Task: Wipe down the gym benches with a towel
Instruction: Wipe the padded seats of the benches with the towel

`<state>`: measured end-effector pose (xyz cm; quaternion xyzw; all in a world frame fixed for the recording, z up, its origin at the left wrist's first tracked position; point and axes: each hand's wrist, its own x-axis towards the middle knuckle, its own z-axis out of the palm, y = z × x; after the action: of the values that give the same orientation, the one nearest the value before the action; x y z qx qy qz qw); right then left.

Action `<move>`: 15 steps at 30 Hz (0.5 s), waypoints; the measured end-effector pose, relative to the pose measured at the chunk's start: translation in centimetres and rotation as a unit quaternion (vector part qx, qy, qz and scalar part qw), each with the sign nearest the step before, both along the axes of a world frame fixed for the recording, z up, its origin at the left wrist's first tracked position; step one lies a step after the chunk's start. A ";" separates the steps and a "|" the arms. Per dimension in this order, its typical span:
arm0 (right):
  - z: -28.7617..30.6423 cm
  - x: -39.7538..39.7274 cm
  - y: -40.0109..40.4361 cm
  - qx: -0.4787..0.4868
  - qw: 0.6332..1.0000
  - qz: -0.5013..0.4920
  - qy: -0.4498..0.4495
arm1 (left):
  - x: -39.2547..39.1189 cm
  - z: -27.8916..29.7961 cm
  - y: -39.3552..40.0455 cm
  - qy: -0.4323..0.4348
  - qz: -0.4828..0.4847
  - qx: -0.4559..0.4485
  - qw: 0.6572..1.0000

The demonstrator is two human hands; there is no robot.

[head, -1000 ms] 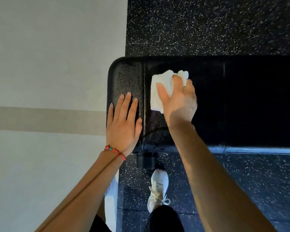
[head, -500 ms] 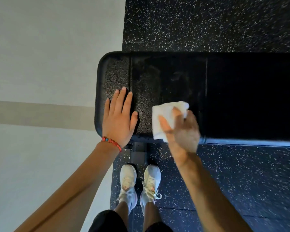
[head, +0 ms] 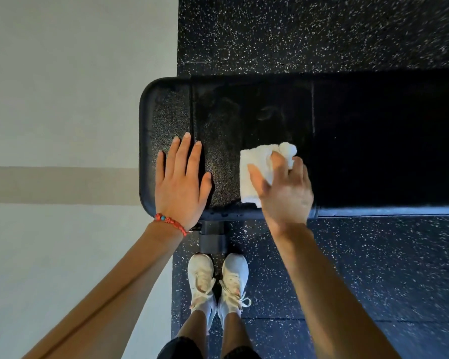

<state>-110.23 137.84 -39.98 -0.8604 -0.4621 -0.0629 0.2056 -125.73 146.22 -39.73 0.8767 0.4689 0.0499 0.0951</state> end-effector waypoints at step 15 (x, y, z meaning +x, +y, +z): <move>0.3 0.5 4.1 -0.007 0.999 -0.048 0.012 | 0.4 -0.7 3.8 -0.017 0.004 0.003 1.000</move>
<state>-109.72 141.94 -39.66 -0.8837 -0.4180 -0.0589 0.2021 -125.34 150.06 -40.45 0.8741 0.4705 0.0669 0.1006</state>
